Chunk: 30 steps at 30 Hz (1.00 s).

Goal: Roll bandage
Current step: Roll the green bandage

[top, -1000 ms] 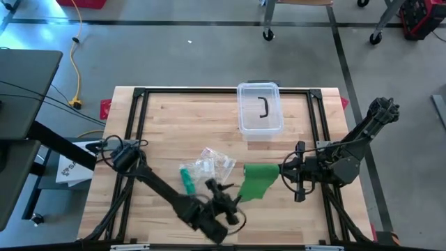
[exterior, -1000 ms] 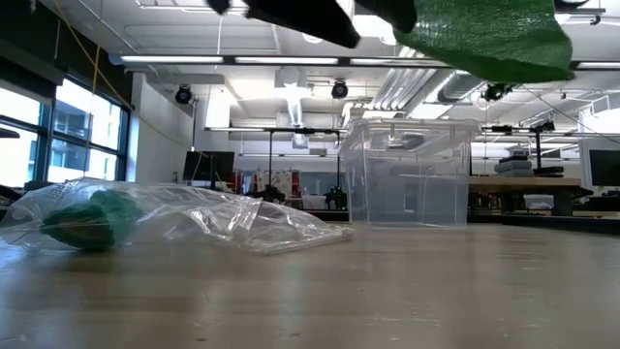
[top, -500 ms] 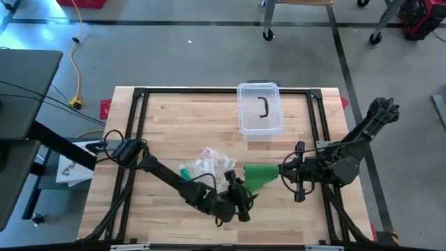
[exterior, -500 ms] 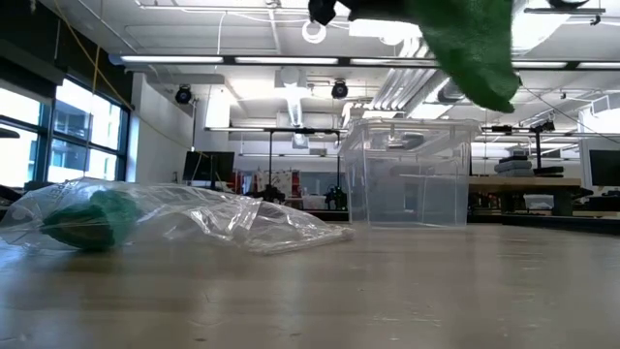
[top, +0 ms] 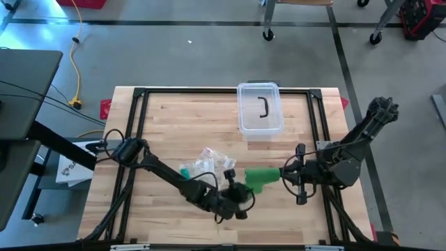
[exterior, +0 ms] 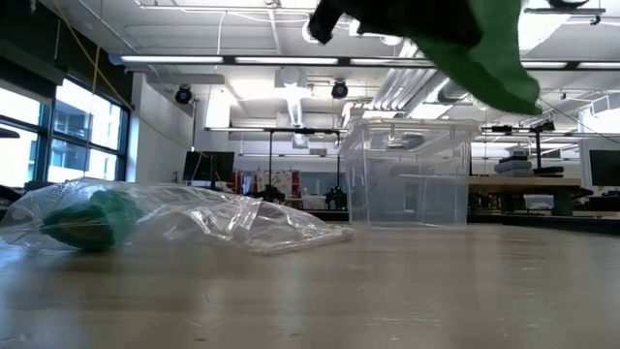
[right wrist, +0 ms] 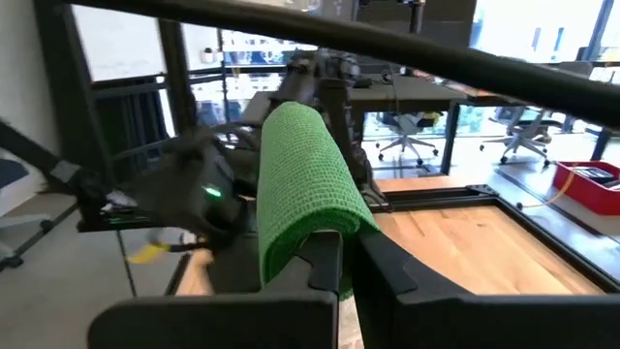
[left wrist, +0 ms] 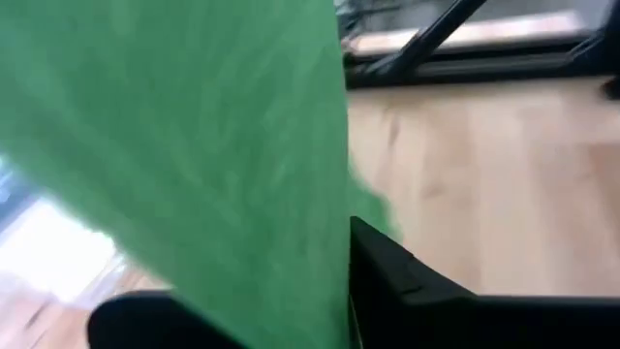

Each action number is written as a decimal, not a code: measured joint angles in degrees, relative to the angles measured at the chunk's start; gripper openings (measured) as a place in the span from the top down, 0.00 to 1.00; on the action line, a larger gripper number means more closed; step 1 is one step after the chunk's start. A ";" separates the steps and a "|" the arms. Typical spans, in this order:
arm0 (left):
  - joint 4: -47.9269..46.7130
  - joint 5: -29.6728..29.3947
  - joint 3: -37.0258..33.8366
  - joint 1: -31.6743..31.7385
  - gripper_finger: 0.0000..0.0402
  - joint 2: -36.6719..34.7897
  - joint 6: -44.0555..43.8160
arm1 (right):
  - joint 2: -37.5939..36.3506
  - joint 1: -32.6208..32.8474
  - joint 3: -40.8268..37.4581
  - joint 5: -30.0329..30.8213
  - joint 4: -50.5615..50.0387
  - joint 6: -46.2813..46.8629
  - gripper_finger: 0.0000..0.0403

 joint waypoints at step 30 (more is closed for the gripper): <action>7.78 -18.83 -10.53 9.09 1.00 -14.26 34.74 | 16.77 12.74 -0.02 -1.77 17.89 -1.05 1.00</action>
